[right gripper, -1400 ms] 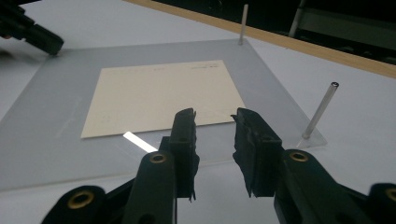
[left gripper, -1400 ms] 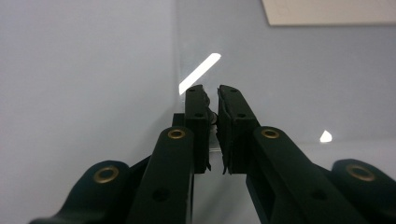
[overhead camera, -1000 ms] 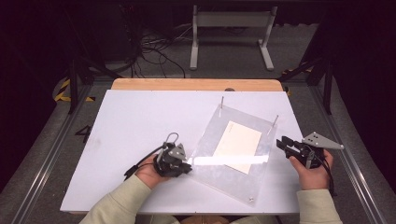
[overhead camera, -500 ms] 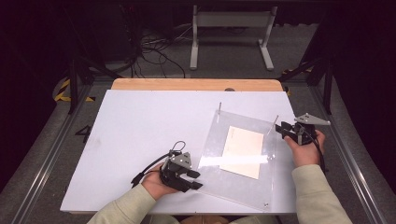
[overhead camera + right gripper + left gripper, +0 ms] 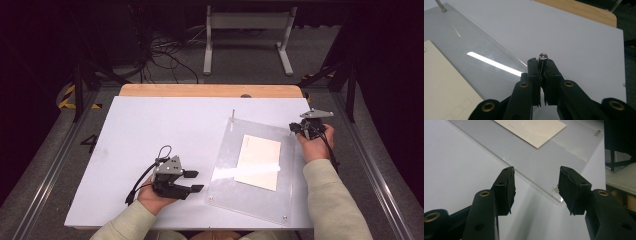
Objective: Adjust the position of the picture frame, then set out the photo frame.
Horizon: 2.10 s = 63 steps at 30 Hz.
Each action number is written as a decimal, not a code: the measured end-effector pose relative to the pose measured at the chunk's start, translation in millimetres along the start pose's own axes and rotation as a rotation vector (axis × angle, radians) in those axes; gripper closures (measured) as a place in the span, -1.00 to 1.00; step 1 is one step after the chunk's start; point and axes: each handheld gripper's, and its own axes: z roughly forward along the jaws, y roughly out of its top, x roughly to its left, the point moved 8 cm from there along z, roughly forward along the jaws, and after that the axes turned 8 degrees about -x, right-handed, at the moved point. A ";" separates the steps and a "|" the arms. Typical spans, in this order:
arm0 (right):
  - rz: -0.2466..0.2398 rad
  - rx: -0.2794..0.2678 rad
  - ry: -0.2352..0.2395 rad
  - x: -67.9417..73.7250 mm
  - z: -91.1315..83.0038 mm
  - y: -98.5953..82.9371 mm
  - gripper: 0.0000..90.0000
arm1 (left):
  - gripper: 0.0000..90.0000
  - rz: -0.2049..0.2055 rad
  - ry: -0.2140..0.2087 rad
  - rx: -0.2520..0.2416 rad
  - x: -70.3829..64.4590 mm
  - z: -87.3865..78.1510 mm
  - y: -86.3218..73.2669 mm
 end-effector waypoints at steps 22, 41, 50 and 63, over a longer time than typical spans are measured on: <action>-0.129 0.045 0.151 102.9 58.0 57.1 0.89 | 0.06 -0.052 0.081 -0.054 16.5 -28.1 -8.4; -0.060 0.051 0.156 89.4 44.9 35.6 0.66 | 0.04 -0.053 0.077 -0.048 14.7 -23.6 -9.0; -0.044 -0.225 0.207 87.2 -7.0 56.7 0.39 | -0.03 -0.060 0.101 -0.066 18.1 -25.1 -7.5; -0.053 -0.317 0.292 86.5 0.0 43.9 0.54 | -0.09 -0.062 0.128 -0.139 17.8 -31.6 -2.9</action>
